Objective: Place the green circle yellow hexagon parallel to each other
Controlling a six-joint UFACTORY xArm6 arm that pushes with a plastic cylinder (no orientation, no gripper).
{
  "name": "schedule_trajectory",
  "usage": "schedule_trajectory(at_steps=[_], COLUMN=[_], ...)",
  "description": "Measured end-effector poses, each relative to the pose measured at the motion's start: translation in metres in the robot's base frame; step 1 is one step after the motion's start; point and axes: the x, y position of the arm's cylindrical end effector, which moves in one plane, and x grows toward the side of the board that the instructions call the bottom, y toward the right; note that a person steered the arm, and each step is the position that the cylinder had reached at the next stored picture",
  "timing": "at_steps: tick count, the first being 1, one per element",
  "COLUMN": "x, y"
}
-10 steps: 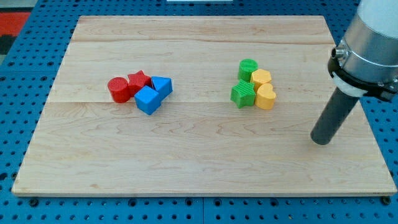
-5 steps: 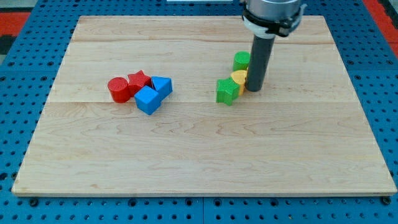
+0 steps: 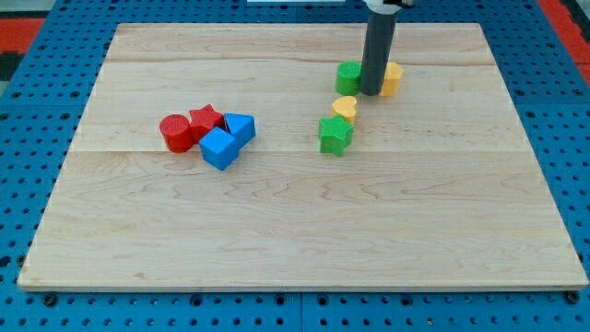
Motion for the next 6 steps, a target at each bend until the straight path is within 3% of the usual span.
schedule_trajectory(at_steps=[3,6], x=[-0.037,-0.037], y=[-0.003,-0.017])
